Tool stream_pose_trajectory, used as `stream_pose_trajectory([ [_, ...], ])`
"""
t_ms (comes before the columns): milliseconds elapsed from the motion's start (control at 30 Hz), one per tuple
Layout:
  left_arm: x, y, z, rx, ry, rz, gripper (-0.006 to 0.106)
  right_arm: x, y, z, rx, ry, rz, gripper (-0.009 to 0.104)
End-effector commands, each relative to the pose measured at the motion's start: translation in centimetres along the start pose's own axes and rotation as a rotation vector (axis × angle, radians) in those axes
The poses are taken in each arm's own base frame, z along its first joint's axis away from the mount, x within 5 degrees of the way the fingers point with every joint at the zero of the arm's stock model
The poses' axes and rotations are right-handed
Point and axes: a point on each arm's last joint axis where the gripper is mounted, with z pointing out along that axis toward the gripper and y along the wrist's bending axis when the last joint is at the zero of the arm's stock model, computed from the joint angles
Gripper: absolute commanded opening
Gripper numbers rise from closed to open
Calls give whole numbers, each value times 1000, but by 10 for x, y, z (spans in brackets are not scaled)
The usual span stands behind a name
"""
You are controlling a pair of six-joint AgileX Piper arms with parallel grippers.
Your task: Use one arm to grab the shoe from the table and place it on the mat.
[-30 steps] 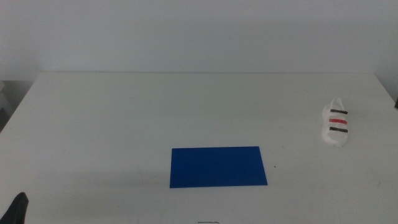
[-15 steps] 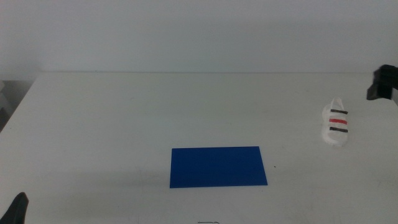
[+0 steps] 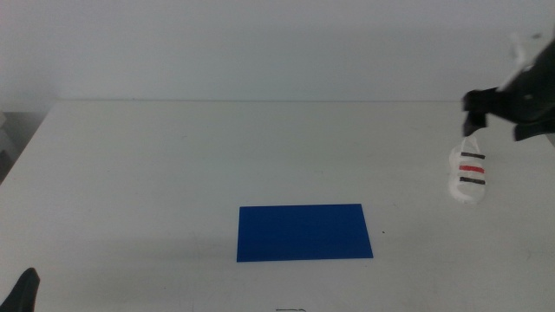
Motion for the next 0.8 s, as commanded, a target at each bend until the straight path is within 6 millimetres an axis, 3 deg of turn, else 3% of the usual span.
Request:
stream_pose_trajectory([
  [0, -10, 0, -2, -3, -106, -23, 94, -14, 11, -14, 13, -84, -56, 75],
  [200, -10, 0, -2, -3, -106, -23, 94, -17, 19, 18, 78, -48, -24, 75],
  [567, -10, 0, -2, -3, -106, -23, 94, -16, 16, 54, 119, -32, 2, 74],
  [767, -10, 0, -2, -3, -106, -23, 94, -15, 16, 67, 118, -25, -3, 56],
])
